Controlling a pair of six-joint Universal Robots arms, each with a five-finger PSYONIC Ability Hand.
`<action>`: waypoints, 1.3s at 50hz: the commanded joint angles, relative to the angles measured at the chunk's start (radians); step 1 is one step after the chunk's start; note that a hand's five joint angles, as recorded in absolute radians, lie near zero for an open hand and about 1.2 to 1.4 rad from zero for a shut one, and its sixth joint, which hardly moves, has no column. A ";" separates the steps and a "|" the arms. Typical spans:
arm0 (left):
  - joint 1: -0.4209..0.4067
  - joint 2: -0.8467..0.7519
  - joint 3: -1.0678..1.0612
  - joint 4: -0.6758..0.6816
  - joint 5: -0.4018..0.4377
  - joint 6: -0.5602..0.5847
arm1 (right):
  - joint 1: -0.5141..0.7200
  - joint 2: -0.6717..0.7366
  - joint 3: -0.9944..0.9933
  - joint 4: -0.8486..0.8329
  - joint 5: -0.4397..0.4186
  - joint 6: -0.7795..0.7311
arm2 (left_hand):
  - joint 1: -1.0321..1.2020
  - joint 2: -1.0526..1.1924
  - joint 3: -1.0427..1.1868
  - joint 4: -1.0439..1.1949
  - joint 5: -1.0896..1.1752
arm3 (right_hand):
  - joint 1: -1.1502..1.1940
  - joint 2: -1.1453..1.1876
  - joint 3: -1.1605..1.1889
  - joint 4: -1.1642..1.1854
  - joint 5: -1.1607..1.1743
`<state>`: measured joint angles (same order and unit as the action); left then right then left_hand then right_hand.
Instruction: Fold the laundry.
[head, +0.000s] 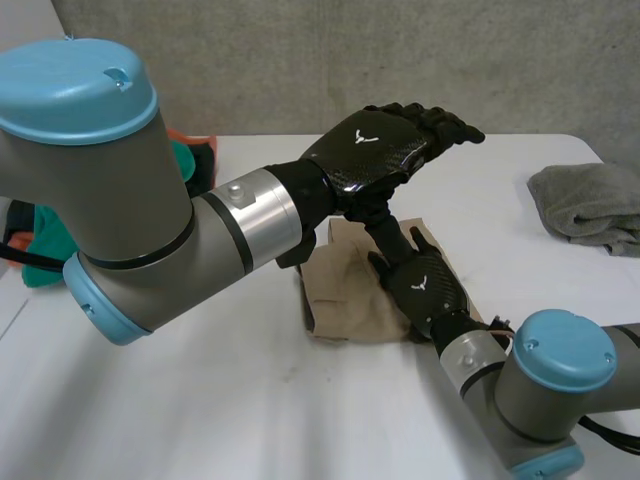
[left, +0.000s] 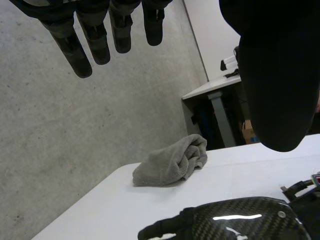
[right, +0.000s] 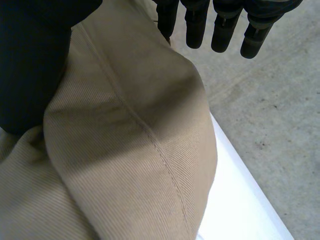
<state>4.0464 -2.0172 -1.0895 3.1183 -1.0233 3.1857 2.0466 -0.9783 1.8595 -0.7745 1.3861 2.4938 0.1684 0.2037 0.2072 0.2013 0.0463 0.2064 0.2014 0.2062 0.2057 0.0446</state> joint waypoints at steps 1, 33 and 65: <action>0.002 0.000 -0.006 0.000 0.000 0.000 | -0.002 0.018 -0.049 0.003 0.022 0.013 | 0.019 -0.017 -0.020 -0.014 -0.034 | 0.034 0.039 0.034 0.035 0.021; 0.052 0.054 -0.006 0.022 0.000 -0.006 | -0.177 0.035 -0.538 0.110 0.048 0.154 | 0.013 -0.023 -0.026 -0.020 -0.040 | 1.190 1.195 1.190 1.191 1.177; 0.066 0.029 -0.015 0.060 -0.001 -0.007 | -0.807 0.659 -1.166 0.103 -0.458 0.402 | 0.019 -0.017 -0.020 -0.014 -0.034 | 1.190 1.195 1.190 1.191 1.177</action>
<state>4.1136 -1.9744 -1.1030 3.1781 -1.0219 3.1778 1.2908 -0.3843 0.6789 -0.6635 1.0283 2.8492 0.1684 0.2037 0.2072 0.2013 0.0463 0.9262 1.1292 1.1636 1.1975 0.9027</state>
